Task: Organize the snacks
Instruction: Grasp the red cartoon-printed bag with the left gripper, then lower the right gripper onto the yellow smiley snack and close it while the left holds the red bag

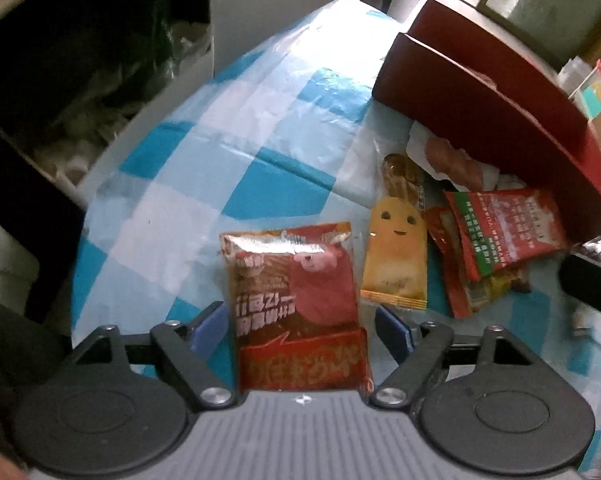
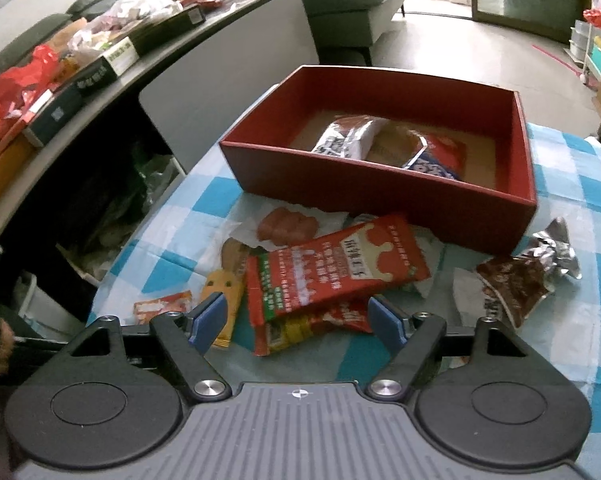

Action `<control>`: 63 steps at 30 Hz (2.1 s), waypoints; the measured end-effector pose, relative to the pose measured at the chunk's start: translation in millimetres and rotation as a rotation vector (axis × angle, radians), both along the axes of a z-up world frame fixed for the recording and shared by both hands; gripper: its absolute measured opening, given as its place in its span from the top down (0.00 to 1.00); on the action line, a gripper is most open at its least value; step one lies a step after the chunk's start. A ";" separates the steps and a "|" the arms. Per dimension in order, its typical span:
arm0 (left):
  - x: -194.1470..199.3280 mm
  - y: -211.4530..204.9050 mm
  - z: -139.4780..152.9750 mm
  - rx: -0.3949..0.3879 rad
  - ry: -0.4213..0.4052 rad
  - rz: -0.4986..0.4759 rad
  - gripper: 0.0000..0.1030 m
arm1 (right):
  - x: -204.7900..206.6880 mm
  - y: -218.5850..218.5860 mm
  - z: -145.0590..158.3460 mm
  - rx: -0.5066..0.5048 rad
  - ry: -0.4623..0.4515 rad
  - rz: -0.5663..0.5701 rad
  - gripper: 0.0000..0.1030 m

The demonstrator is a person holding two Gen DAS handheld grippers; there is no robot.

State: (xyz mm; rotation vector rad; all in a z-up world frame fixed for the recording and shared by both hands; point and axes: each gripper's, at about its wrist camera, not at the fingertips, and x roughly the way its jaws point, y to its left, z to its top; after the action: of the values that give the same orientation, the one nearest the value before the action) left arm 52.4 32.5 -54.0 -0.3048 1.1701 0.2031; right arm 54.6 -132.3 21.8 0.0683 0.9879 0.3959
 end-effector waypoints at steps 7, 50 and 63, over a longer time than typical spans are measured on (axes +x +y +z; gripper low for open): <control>-3.7 -6.4 3.6 0.079 -0.008 -0.152 0.42 | 2.0 -11.9 -3.2 -0.015 -0.003 -0.021 0.20; 8.9 54.2 37.6 -0.028 -0.112 -0.168 0.42 | 35.2 64.2 -17.9 -0.017 0.054 0.098 0.24; 16.6 71.4 32.3 -0.109 -0.078 -0.176 0.42 | 50.2 91.0 -57.5 0.043 0.230 0.104 0.44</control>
State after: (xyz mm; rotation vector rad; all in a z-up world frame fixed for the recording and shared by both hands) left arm 69.0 104.0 -21.7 -0.3010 1.1256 -0.0268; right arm 104.8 -41.3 -35.8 0.1036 1.2127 0.5132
